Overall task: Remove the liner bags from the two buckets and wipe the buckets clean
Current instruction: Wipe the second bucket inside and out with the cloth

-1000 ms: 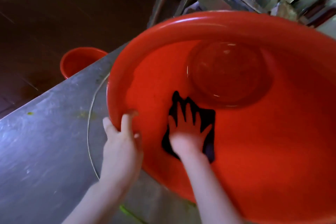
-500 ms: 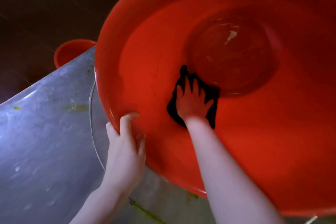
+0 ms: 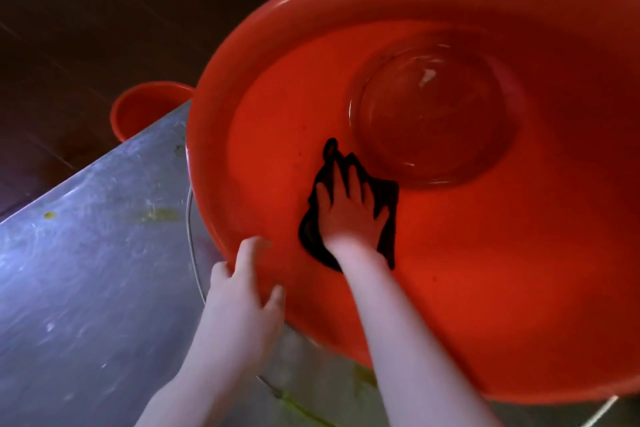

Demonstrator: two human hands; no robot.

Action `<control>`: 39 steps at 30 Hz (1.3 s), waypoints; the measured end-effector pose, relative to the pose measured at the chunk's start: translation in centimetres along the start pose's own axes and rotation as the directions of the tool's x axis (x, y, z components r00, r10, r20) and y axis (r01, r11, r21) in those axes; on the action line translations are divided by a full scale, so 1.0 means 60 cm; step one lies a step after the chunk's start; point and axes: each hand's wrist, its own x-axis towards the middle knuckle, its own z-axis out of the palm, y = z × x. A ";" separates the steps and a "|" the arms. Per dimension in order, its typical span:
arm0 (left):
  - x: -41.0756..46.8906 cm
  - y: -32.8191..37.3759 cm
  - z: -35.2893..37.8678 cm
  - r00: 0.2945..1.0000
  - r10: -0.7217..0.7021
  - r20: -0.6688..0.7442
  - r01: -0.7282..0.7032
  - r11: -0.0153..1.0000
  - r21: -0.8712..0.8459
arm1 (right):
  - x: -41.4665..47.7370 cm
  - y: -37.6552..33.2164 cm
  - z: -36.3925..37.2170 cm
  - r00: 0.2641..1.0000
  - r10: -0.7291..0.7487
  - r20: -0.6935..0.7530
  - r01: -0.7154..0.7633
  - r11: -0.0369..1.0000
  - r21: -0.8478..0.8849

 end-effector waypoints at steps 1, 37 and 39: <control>-0.007 0.011 -0.008 1.000 -0.003 0.001 0.003 0.992 0.130 | 0.011 0.008 -0.003 1.000 -0.019 -0.002 0.019 1.000 -0.008; 0.062 0.159 -0.204 0.810 0.528 -0.256 -0.396 0.814 0.425 | -0.081 -0.112 -0.090 0.842 -0.537 -0.056 0.499 0.733 0.463; 0.060 0.167 -0.213 0.823 0.521 -0.225 -0.396 0.812 0.430 | -0.068 -0.111 -0.096 0.863 -0.505 0.004 0.443 0.762 0.472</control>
